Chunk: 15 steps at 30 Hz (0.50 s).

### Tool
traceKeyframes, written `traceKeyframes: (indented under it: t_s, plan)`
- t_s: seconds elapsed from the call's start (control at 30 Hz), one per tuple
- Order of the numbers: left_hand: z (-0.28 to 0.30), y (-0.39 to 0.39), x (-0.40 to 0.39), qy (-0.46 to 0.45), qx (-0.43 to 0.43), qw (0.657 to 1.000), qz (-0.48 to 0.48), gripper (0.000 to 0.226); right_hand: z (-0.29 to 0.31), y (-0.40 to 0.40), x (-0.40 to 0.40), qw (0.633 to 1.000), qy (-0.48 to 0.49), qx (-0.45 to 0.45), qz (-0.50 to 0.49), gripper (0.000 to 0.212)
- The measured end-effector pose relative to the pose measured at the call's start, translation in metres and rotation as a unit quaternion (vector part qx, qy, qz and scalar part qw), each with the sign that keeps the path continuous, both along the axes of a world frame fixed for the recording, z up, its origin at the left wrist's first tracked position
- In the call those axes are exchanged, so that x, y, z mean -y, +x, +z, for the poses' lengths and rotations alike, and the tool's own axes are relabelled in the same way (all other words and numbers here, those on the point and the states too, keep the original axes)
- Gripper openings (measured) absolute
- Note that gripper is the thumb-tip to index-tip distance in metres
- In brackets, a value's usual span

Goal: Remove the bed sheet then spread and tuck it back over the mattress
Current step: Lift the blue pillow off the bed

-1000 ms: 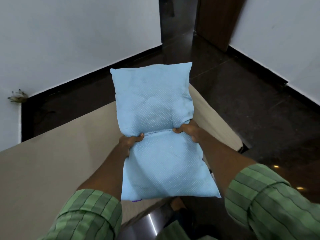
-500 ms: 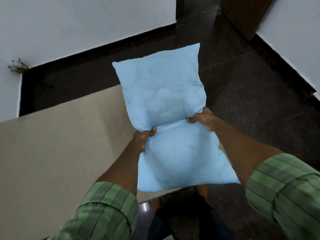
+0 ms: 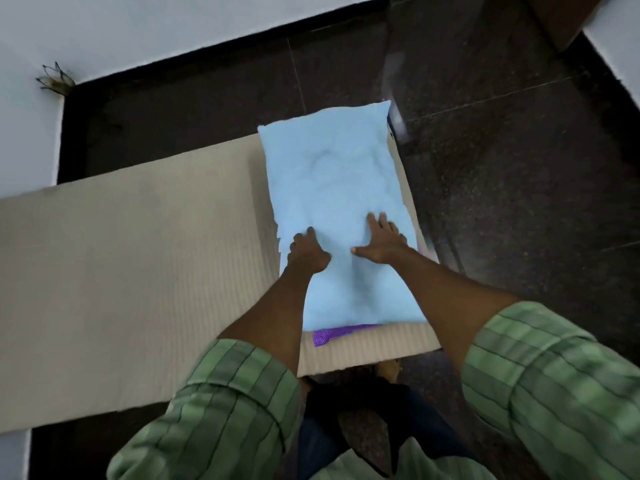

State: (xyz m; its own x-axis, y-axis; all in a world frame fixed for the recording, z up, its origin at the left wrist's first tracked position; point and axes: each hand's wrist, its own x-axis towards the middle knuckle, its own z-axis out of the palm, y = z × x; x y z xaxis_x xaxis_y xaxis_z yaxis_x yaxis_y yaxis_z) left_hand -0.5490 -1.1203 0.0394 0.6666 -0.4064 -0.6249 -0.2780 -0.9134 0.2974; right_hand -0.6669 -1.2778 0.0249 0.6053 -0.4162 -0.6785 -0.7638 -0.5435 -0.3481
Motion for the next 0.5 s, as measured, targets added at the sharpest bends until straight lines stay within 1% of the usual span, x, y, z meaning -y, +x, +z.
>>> traceKeyframes:
  t_s: [0.07,0.13,0.2,0.27,0.33,0.5]
  plan:
    - [0.010,-0.001,0.006,0.009,-0.003,1.000,-0.028,0.073,0.009,-0.002,-0.001,0.999,-0.001,-0.016,0.029,0.109]
    - [0.022,0.000,0.013,-0.015,-0.011,0.998,-0.061,0.072,0.018,-0.002,-0.003,0.999,-0.018,-0.011,0.049,0.104]
    - [0.036,-0.002,0.018,-0.050,-0.015,0.996,-0.073,0.065,0.028,-0.003,-0.008,0.996,-0.060,0.018,0.058,0.089]
    - [0.049,-0.006,0.019,-0.082,0.007,0.994,-0.077,0.052,0.042,-0.001,-0.017,0.992,-0.095,0.042,0.076,0.073]
    - [0.065,-0.008,0.018,-0.097,0.032,0.990,-0.096,0.044,0.059,0.004,-0.025,0.990,-0.102,0.043,0.089,0.063]
    - [0.107,-0.013,-0.006,-0.083,0.040,0.985,-0.146,0.038,0.105,0.014,-0.054,0.988,-0.114,0.028,0.098,0.054]
